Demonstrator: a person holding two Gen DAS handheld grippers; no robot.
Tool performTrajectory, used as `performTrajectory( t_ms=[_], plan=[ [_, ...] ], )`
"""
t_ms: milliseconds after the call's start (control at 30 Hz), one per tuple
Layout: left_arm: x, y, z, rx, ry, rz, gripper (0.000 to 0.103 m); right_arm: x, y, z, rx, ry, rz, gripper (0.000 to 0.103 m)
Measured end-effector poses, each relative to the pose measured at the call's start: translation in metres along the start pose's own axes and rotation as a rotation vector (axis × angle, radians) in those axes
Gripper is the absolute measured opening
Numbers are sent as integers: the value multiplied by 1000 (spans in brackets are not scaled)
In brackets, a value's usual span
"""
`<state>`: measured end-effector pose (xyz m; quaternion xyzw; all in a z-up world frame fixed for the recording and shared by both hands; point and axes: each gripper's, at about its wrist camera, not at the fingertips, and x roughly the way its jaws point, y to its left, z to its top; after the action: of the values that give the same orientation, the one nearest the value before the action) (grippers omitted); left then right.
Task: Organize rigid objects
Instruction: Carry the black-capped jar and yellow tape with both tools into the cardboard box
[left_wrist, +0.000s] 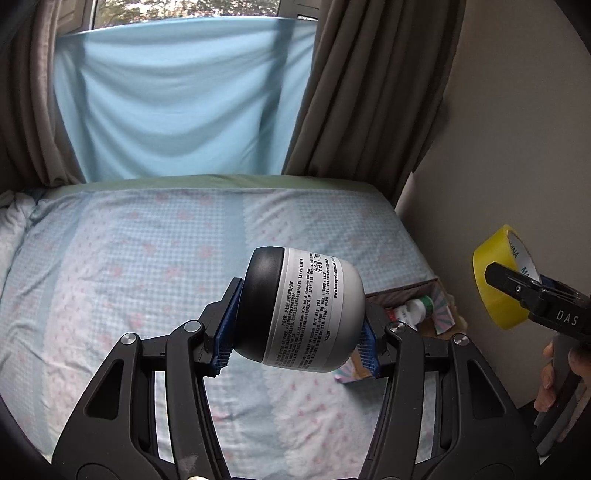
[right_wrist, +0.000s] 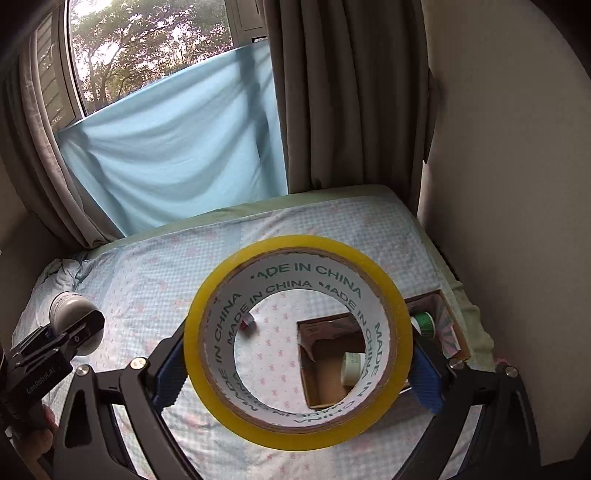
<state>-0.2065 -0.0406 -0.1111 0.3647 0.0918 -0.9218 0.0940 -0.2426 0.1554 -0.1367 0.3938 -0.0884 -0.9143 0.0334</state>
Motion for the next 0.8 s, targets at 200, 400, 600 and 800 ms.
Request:
performTrajectory(
  t_ms=[200,400,600,800],
  plan=[
    [24,-83,1,15,12,-32,51,7,-81,8,16,40,-16,97],
    [72,-148,1,-26,66,-54,51,40,-151,13,30,127,-21,97],
    [129,-185,-3,-18,146,-16,51,98,-192,11,44,248,16,97],
    [197,-196,-17,-29,261,24,51,149,-217,-4,34,348,58,97]
  ],
)
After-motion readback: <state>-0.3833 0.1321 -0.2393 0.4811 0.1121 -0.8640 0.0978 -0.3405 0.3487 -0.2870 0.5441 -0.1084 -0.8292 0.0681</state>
